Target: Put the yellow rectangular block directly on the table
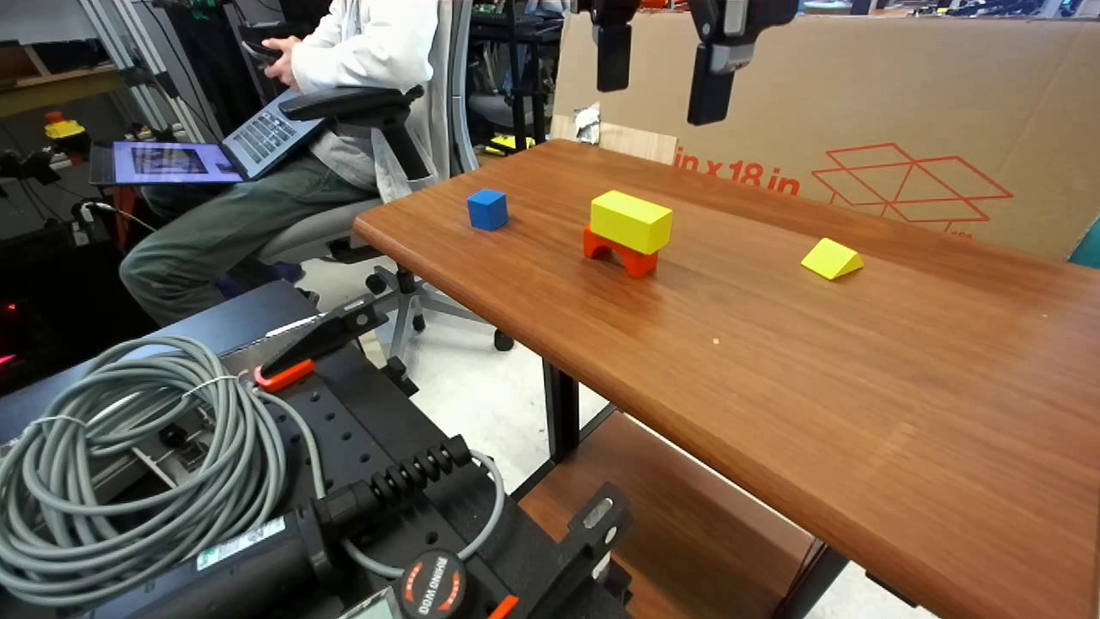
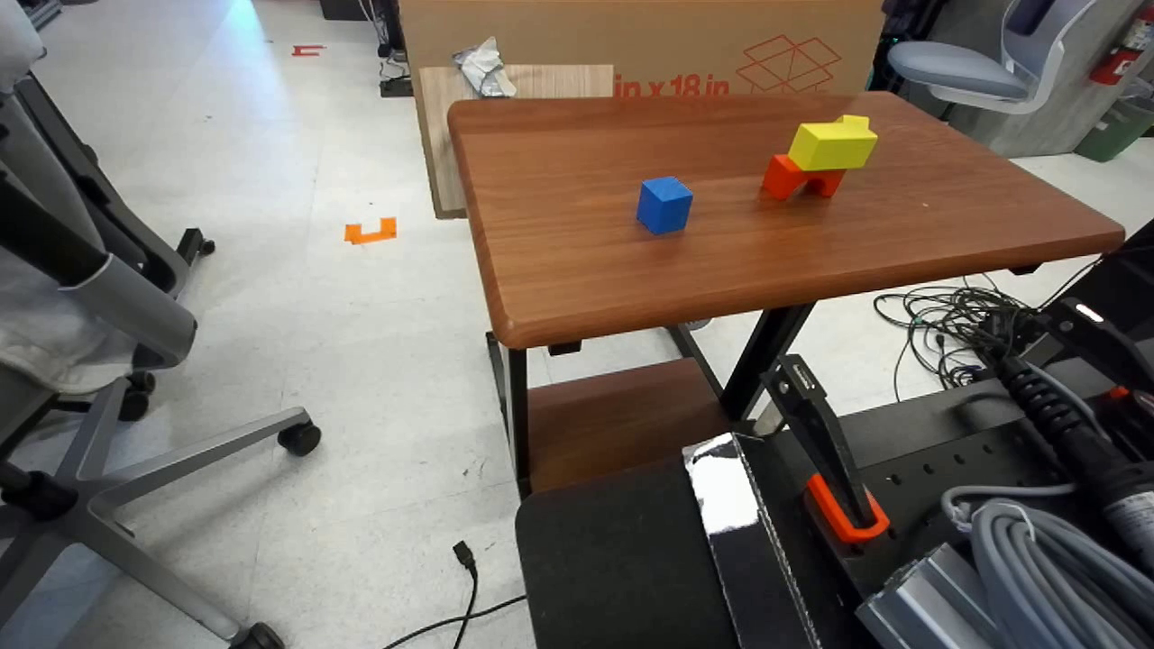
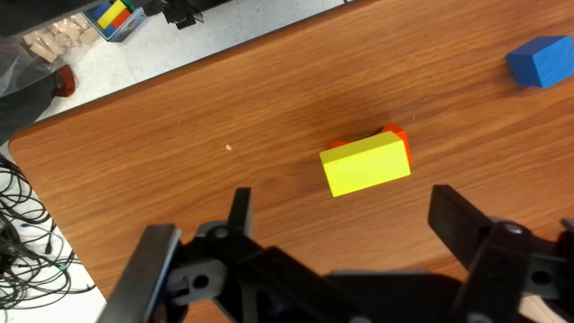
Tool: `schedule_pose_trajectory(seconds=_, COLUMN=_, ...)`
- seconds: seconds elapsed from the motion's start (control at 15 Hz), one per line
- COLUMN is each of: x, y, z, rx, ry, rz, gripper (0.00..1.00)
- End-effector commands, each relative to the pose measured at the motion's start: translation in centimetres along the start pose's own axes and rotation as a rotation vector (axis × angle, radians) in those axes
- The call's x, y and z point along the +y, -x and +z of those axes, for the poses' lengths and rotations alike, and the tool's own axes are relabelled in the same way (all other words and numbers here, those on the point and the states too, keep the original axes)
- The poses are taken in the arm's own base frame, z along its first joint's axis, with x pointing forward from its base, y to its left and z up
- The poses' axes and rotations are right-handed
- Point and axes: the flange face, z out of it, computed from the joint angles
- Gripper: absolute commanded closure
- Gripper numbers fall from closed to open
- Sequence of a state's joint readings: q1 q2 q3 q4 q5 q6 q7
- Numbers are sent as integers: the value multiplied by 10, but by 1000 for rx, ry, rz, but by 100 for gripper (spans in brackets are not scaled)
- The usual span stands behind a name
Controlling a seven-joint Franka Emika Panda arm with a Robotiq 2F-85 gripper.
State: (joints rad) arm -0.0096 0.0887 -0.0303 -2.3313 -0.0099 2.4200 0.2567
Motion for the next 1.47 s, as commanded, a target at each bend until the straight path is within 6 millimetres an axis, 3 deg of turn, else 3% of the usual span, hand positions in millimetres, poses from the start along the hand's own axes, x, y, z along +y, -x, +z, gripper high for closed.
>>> schedule_pose_trajectory(seconds=0.0, x=4, y=-7, z=18, rx=29, ry=-35, rz=-37, gripper=0)
schedule_pose_trajectory(seconds=0.47, x=0, y=-11, z=47, rx=-8, ry=-54, rz=-193, gripper=0)
schedule_pose_trajectory(seconds=1.4, x=-40, y=-24, z=66, rx=-4, ry=-31, rz=-366, gripper=0)
